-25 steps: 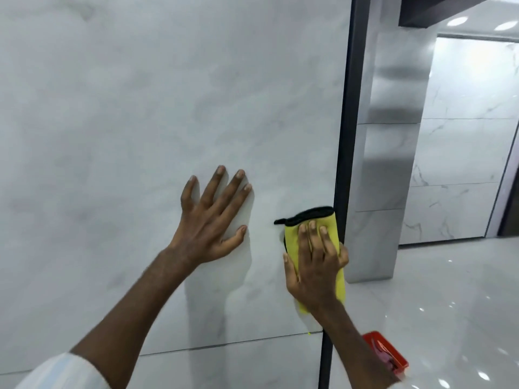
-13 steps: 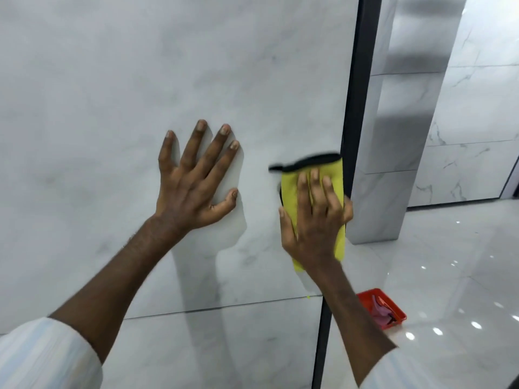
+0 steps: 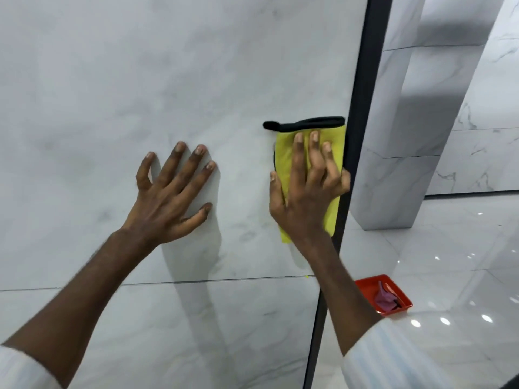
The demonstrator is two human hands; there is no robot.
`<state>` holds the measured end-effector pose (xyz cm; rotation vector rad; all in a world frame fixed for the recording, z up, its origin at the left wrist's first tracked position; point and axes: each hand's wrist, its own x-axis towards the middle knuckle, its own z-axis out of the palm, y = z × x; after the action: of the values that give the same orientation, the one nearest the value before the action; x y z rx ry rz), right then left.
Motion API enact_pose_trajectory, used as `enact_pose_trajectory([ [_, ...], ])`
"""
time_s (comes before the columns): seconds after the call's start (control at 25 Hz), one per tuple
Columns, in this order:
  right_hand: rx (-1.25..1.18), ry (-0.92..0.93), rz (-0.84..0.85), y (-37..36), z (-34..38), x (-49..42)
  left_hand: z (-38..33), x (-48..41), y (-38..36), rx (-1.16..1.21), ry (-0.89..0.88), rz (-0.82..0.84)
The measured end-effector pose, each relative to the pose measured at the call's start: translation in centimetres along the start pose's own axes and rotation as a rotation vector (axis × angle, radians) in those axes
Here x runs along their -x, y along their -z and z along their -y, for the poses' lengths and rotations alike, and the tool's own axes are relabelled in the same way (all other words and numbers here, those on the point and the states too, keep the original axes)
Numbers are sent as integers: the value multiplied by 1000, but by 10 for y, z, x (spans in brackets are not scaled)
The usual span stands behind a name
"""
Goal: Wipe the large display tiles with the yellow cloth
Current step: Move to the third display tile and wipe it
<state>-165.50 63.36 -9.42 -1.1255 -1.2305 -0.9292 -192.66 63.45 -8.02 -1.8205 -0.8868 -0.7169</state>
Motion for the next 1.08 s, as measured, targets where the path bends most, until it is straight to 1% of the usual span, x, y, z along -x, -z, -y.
enact_pose_trajectory([
  [0.04,-1,9,-27,-5,-1,1,3,7,-4,-34,-6,3],
  [0.12,14,48,-25,-7,-11,39,6,10,-15,-68,-17,-35],
  [0.24,96,51,146,7,-33,147,0,8,-28,-66,-11,-136],
  [0.32,152,-19,233,13,-36,194,-2,9,-32,-51,-14,-174],
  [0.36,160,-71,243,12,-34,200,-1,9,-32,-35,-12,-186],
  [0.44,140,-136,246,9,-21,180,0,11,-32,7,-6,-199],
  [0.48,132,-132,223,5,-12,157,0,11,-31,17,-5,-204],
  [0.56,138,-88,116,-4,5,85,-5,7,-29,46,-11,-205],
  [0.68,141,-64,-9,-16,50,-10,1,11,-27,86,-31,-207],
  [0.76,170,-46,-21,-21,65,-16,1,13,-28,117,-30,-214],
  [0.84,187,-44,66,-23,65,45,0,13,-30,135,-33,-224],
  [0.96,192,-114,279,-7,62,180,0,12,-32,134,-43,-206],
  [1.0,157,-166,328,0,63,205,1,14,-31,135,-44,-197],
  [1.08,126,-194,361,2,60,199,4,13,-23,177,-51,-182],
])
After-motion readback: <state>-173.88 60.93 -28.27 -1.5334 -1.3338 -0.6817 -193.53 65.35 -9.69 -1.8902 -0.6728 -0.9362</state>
